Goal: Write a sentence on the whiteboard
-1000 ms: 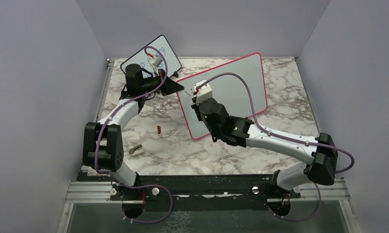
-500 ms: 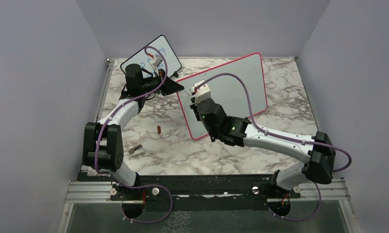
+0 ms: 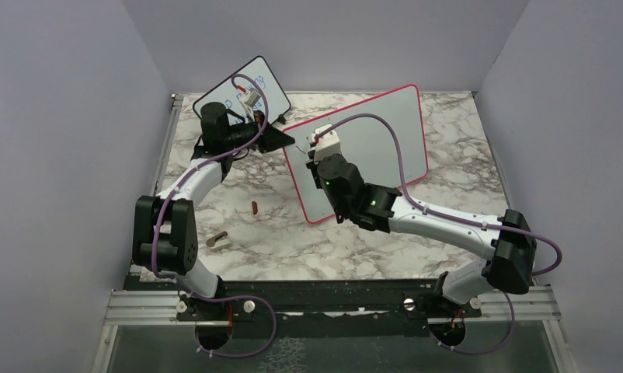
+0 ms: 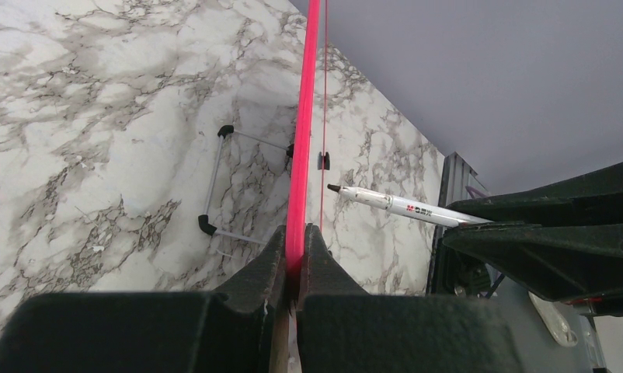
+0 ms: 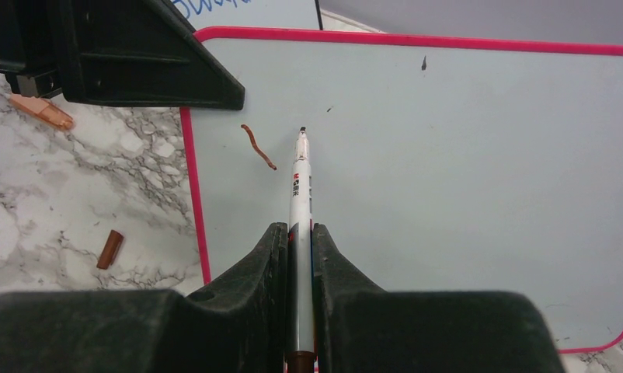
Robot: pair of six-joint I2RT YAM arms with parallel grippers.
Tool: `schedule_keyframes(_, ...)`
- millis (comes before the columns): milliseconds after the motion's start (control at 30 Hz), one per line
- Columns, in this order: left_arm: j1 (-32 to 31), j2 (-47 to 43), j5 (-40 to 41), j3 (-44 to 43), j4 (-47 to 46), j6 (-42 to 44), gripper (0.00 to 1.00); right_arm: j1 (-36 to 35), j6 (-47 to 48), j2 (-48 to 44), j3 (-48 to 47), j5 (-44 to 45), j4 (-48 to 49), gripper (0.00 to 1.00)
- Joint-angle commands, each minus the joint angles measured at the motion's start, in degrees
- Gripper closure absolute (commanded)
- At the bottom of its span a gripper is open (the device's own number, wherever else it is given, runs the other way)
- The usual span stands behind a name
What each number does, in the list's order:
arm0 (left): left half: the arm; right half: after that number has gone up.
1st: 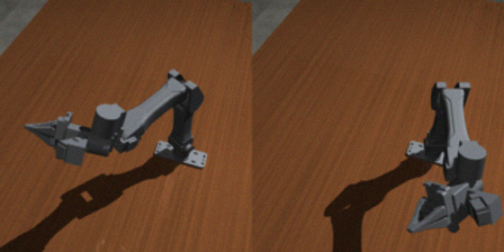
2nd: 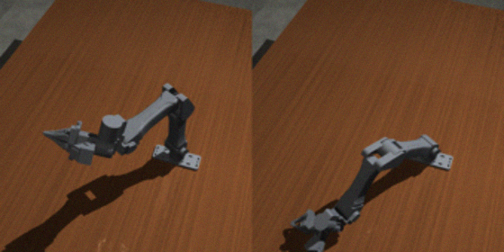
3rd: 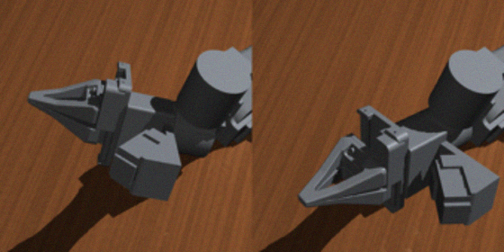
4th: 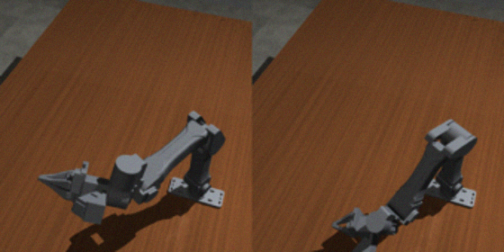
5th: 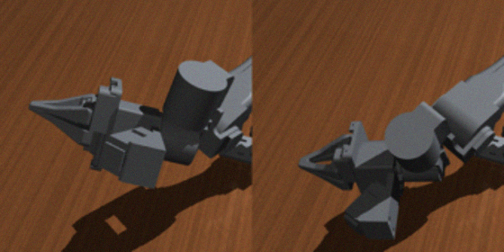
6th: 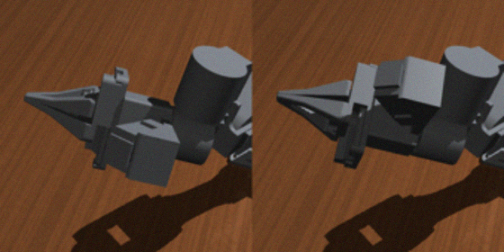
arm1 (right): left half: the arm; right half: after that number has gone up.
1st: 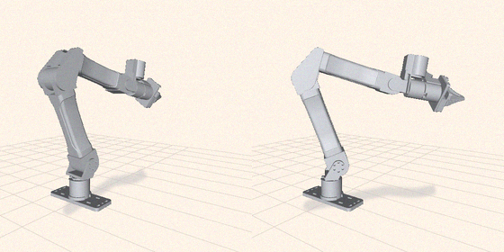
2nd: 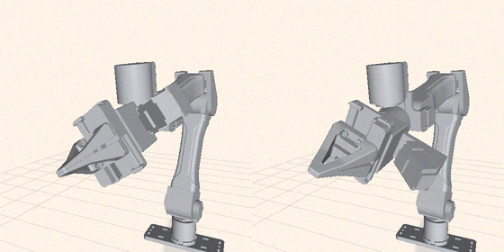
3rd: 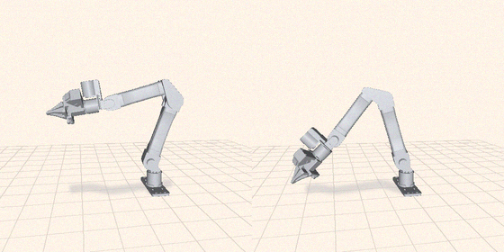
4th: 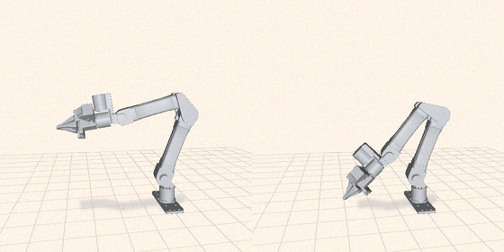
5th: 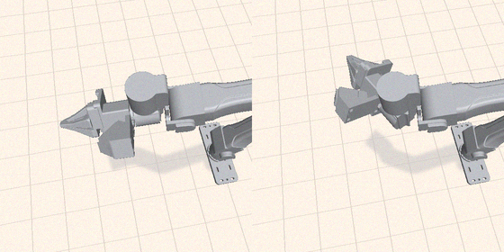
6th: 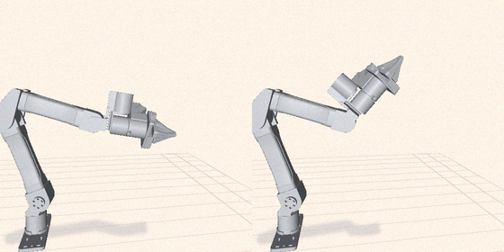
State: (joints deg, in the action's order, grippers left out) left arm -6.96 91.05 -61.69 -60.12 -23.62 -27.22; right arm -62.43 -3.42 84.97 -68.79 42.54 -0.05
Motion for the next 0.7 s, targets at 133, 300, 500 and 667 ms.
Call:
schedule_keyframes(133, -0.9, 0.8, -0.9, 0.0, 1.6, 1.2, 1.0, 0.7, -0.2, 1.6, -1.7, 1.7, 2.0, 0.99)
schedule_keyframes(300, -0.9, 0.8, -0.9, 0.0, 1.5, 1.2, 1.0, 0.9, -0.2, 1.6, -1.6, 1.7, 2.3, 0.99)
schedule_keyframes(500, -0.9, 1.0, -1.0, 0.0, 1.5, 1.2, 1.0, 1.2, -0.1, 1.9, -1.8, 1.5, 2.5, 0.99)
schedule_keyframes(667, -0.9, 1.1, -1.0, 0.0, 1.5, 1.1, 1.0, 1.4, -0.1, 2.3, -1.8, 1.3, 2.7, 0.99)
